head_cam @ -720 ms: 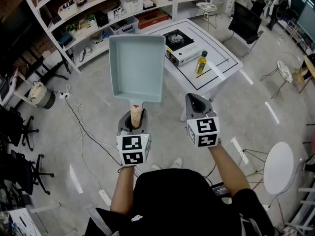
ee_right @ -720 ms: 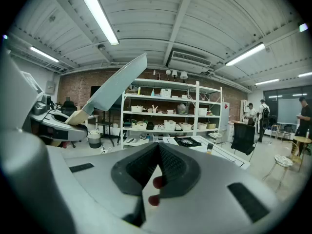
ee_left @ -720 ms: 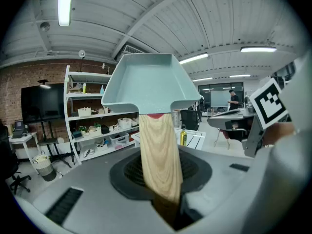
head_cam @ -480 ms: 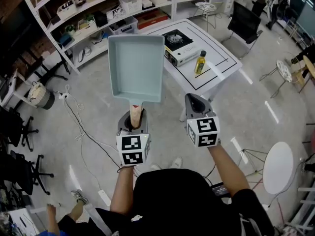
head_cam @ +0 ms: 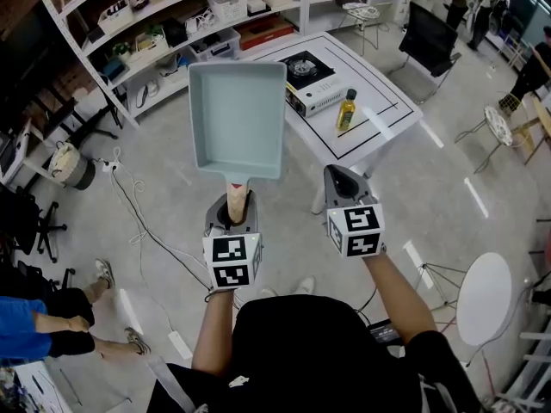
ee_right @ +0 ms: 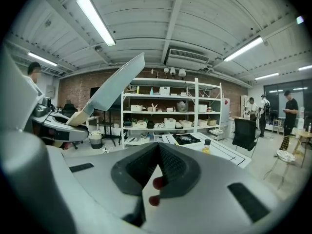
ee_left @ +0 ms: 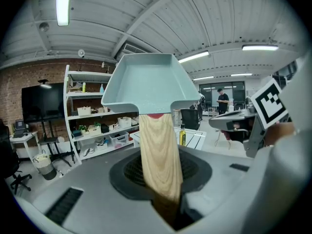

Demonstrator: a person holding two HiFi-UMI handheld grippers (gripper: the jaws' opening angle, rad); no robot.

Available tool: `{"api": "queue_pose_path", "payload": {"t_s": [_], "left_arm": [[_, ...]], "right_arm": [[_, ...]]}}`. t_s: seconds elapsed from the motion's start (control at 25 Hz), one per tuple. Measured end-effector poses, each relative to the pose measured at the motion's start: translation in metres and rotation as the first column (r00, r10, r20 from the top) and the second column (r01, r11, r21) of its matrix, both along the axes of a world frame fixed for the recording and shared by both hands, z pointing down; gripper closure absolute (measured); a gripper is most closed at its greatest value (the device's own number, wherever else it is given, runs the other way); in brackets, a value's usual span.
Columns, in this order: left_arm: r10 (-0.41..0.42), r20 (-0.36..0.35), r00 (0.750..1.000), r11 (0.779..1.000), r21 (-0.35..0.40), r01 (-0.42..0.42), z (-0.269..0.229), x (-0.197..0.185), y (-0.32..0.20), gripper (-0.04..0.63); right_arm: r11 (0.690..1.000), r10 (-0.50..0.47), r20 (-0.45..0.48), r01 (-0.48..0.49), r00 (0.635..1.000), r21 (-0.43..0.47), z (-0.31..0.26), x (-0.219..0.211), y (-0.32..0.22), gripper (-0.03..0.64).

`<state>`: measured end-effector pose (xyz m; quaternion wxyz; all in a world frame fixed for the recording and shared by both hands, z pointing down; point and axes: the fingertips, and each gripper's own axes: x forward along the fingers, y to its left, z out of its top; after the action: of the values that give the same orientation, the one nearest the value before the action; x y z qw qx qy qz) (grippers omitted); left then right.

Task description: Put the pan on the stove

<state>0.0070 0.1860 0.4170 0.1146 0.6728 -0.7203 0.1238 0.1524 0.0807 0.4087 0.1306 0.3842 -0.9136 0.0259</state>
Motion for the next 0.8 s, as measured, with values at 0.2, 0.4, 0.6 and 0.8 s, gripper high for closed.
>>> {"api": "queue_pose_path", "payload": {"t_s": [0.2,0.4,0.6,0.8], "left_arm": [[-0.01,0.005,1.0,1.0,-0.005,0.01,0.005,0.009,-0.009,0.497],[-0.024,0.006,1.0,1.0,-0.01,0.024,0.004,0.016,-0.016,0.497],[-0.033,0.011,0.999,0.999,-0.017,0.033,0.003,0.016,-0.023,0.497],[-0.036,0.009,0.999,0.999,-0.016,0.036,0.005,0.008,-0.04,0.497]], "right_arm": [[1.0,-0.015,0.0,0.015,1.0,0.0,0.005,0.008,-0.011,0.617],[0.999,-0.034,-0.009,0.034,0.999,-0.012,0.006,0.013,-0.019,0.617],[0.999,-0.049,-0.001,0.049,0.999,-0.013,0.005,0.01,-0.029,0.617],[0.999,-0.051,0.0,0.051,0.999,-0.014,0.008,0.003,-0.044,0.617]]}}
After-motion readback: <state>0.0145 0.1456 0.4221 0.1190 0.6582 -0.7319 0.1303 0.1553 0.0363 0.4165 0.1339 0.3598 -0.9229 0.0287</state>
